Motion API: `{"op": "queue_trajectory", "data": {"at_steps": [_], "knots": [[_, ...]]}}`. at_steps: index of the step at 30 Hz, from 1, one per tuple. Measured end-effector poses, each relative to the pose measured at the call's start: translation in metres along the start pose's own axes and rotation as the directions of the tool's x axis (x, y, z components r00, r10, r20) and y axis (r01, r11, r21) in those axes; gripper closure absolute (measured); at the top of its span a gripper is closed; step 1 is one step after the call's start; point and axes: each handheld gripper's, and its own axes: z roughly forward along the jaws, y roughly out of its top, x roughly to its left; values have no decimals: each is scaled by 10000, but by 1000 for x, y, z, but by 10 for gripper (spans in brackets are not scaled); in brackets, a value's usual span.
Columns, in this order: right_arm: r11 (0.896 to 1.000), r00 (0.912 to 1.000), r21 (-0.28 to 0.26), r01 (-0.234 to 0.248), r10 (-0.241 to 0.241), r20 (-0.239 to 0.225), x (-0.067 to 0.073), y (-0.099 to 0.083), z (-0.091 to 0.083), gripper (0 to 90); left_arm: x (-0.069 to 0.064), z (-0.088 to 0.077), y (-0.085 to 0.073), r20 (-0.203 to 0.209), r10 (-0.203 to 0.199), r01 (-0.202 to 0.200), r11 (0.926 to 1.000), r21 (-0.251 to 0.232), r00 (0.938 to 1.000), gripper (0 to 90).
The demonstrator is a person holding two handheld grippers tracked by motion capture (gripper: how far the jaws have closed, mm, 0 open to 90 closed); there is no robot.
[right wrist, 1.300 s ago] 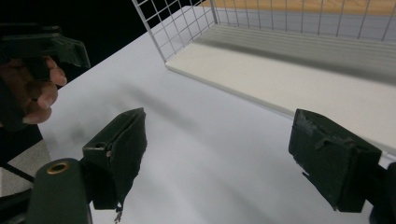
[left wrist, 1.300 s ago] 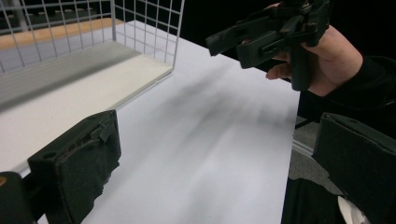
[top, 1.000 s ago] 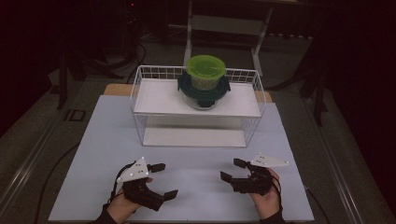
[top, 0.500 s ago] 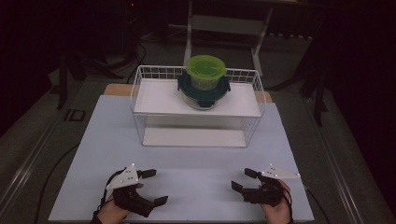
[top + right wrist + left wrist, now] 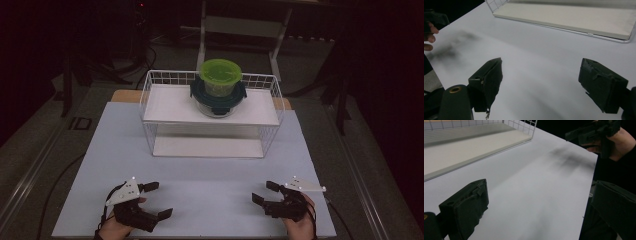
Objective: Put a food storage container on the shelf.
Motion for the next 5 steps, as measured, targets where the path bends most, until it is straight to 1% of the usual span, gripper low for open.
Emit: {"op": "queue_trajectory", "data": {"at_steps": [5], "knots": [[10000, 10000, 36, 61, -61, -50, -1, 0, 1, 189, -1, 0, 1, -42, 19, -20, 9999, -110, 10000, 5]]}}
